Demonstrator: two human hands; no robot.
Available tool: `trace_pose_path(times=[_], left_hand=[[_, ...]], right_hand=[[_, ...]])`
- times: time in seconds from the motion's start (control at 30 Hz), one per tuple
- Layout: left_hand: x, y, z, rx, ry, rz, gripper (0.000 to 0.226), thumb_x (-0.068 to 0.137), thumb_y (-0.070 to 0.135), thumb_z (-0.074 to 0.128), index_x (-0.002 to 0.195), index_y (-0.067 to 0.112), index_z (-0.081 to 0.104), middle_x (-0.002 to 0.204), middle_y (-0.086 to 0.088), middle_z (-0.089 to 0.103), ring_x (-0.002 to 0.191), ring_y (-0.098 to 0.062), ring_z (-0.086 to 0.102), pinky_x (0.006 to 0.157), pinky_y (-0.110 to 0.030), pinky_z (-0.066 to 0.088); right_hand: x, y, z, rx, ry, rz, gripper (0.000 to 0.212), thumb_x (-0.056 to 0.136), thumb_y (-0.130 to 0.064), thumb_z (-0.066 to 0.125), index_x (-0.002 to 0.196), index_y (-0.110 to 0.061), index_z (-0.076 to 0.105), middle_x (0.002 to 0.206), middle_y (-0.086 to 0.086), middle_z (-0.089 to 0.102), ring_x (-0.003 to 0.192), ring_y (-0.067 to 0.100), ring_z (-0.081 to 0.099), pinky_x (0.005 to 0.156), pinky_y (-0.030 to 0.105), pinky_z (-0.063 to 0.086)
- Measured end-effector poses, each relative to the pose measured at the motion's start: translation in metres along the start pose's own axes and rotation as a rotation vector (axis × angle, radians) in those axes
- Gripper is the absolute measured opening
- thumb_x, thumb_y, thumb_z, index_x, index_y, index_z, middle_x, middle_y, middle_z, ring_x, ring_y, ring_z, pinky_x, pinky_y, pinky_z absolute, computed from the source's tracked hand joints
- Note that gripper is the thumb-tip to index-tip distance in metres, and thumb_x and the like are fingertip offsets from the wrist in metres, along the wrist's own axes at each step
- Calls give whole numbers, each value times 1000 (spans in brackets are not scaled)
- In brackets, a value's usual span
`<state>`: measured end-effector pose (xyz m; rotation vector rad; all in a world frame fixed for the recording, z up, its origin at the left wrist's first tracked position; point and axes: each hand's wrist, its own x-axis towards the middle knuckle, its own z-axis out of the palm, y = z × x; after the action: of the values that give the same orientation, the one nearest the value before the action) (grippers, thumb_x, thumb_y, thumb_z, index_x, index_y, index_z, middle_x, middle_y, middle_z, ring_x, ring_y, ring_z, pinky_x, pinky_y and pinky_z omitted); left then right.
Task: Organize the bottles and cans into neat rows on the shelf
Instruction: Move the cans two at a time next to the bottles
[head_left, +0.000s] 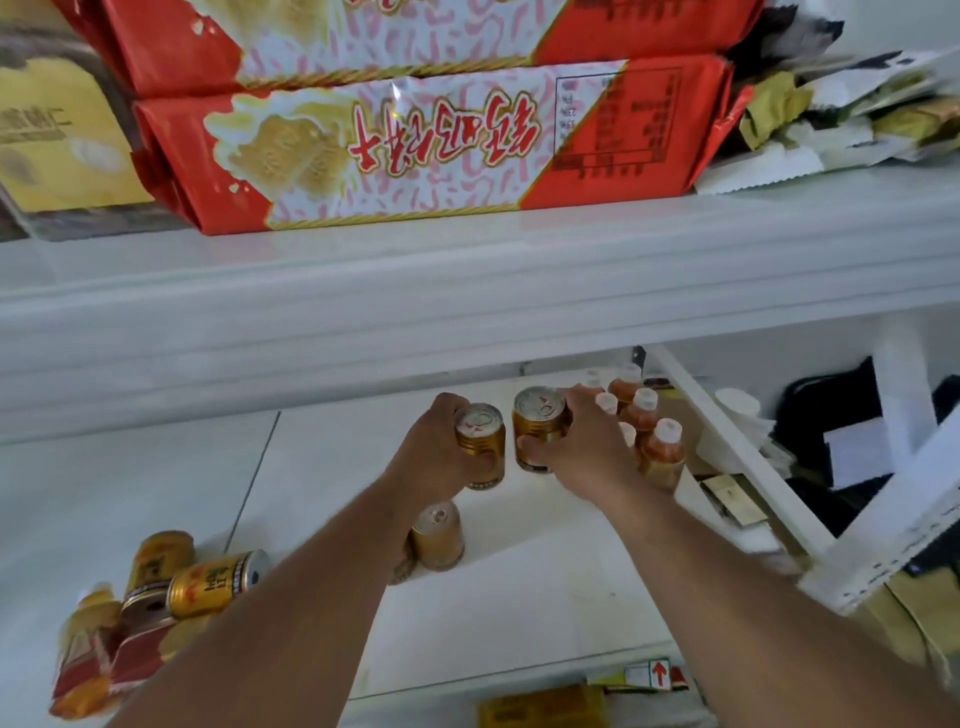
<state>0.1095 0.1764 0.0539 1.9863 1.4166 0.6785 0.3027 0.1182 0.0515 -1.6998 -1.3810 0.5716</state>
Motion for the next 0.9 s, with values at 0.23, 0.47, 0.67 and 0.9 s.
trace_pose_path(times=[0.23,0.47,0.67,0.9], left_hand=[[28,-22,16,27,4,-46,66,54,37,83,107,36,43,92,16,61,81,-3,60,61,-26,47],[48,-37,31,2,-11,-87,63,59,31,84,108,29,44,93,9,61,80,-5,59,52,-19,42],[57,-37,39,-27,-27,-39,43,59,17,80,78,48,57,67,24,63,63,13,57,46,-8,41],[63,-45,51,-80,-13,-111,47,63,13,84,91,26,49,81,10,61,64,1,59,39,-8,38]], right_hand=[[35,20,29,-30,-53,74,43,65,-28,81,102,-14,66,92,0,72,85,21,68,73,39,58],[54,36,47,-60,-81,131,46,69,-24,80,109,-12,62,96,3,70,90,25,67,71,32,53],[67,51,57,-96,-125,167,46,71,-24,79,112,-11,63,100,6,72,94,26,67,80,39,57],[72,65,70,-79,-126,183,55,75,-23,82,122,-11,57,113,6,70,105,27,64,87,37,53]])
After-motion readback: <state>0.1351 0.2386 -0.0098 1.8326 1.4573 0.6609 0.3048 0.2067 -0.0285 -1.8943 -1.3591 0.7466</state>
